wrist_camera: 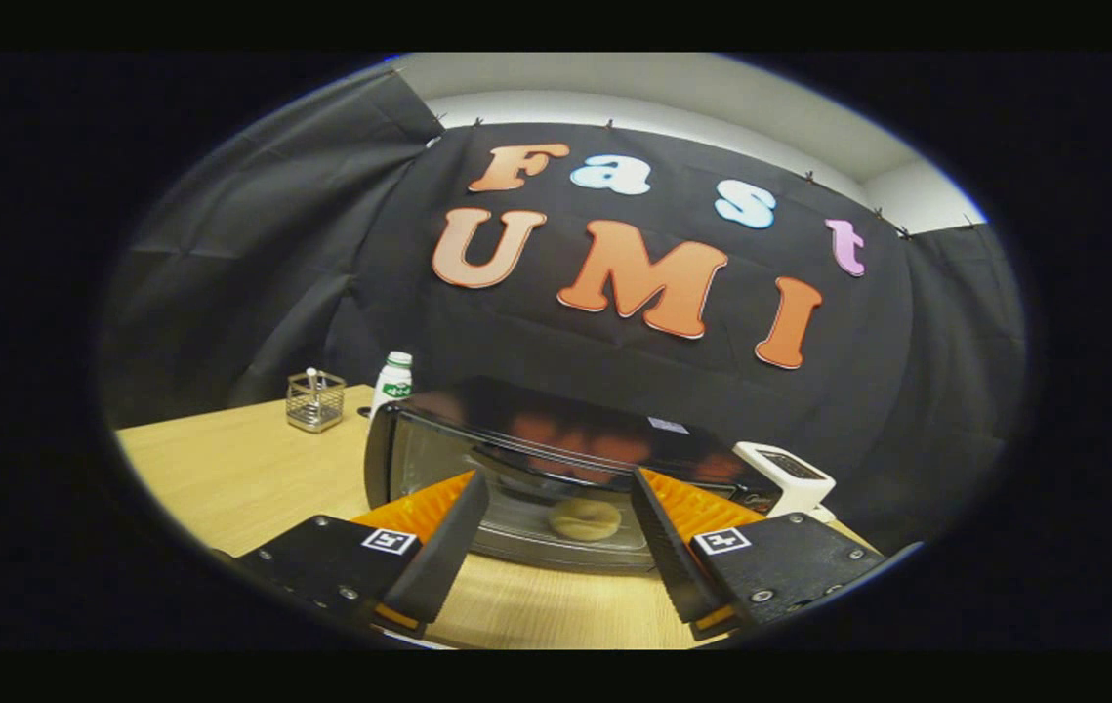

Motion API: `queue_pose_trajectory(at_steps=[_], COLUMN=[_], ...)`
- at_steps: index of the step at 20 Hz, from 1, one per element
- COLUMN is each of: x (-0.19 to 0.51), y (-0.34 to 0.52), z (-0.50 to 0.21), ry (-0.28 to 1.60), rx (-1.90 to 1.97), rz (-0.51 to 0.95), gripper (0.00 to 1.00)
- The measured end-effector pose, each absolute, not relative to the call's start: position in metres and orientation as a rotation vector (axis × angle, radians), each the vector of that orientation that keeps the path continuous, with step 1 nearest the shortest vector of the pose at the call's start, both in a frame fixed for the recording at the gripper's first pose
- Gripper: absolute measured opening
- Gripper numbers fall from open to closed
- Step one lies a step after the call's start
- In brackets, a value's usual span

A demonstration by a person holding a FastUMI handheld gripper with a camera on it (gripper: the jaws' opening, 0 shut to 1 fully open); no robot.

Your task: Open the toaster oven, put the food inside, and close the toaster oven door.

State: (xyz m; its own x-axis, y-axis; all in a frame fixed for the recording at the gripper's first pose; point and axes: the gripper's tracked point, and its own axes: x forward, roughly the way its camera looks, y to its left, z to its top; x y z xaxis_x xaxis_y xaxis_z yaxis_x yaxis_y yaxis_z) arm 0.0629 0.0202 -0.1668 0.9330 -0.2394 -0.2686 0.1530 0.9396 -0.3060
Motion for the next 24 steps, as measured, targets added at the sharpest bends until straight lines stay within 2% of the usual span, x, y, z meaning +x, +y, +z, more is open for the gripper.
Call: queue_pose_trajectory(at_steps=[8, 13, 24], x=[0.015, -0.015, -0.061], y=[0.031, 0.017, 0.013], z=[-0.086, -0.045, -0.021], ry=[0.198, 0.136, 0.105], rx=[-0.204, -0.178, -0.111], rz=[-0.164, -0.187, -0.163], gripper=[0.88, 0.88, 0.98])
